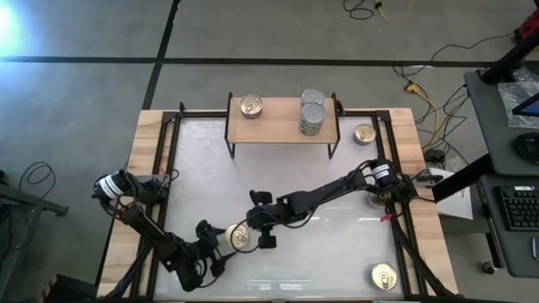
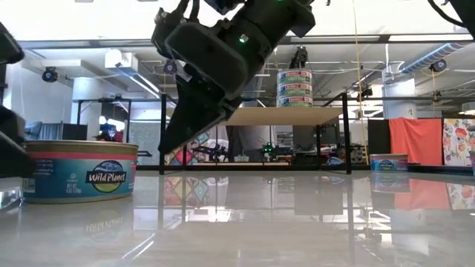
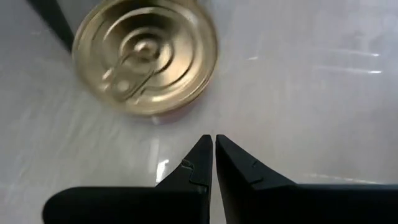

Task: Stack canned seafood by type on shelf
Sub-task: Put the left blue-pink tuna can on the shelf aligned with the other blue-pink tuna can on the shelf

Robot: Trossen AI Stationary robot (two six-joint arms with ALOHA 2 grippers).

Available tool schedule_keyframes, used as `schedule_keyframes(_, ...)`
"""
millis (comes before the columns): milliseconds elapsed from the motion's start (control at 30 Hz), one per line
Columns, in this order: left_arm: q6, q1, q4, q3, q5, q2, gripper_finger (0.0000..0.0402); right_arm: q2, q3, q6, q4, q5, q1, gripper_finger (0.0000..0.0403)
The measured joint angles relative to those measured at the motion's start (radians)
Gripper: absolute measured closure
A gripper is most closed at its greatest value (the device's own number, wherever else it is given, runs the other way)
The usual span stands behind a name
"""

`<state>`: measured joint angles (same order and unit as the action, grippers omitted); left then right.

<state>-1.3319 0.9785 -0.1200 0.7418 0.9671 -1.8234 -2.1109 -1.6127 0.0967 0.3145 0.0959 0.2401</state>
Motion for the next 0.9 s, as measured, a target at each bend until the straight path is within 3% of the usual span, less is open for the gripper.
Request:
schedule_keyframes(200, -0.047, 0.021, -0.012, 0.0, -0.061, -0.001, 0.0006, 0.0, 0.0, 0.011, -0.01, -0.104, 0.023, 0.039)
schedule_keyframes(433, -0.181, 0.011, -0.282, 0.0, -0.058, 0.017, 0.0006, -0.005, 0.001, 0.049, -0.069, -0.103, 0.056, 0.039)
schedule_keyframes(600, -0.297, 0.009, -0.429, 0.0, 0.012, 0.046, 0.0006, -0.005, 0.002, 0.062, -0.069, -0.095, 0.063, 0.039)
schedule_keyframes(767, -0.361, -0.002, -0.521, -0.007, 0.015, 0.09, 0.0006, -0.005, 0.002, 0.061, -0.045, -0.095, 0.061, 0.039)
schedule_keyframes(900, -0.327, 0.032, -0.484, -0.008, -0.041, 0.134, 0.0006, -0.005, 0.002, 0.061, 0.0, -0.078, 0.061, 0.039)
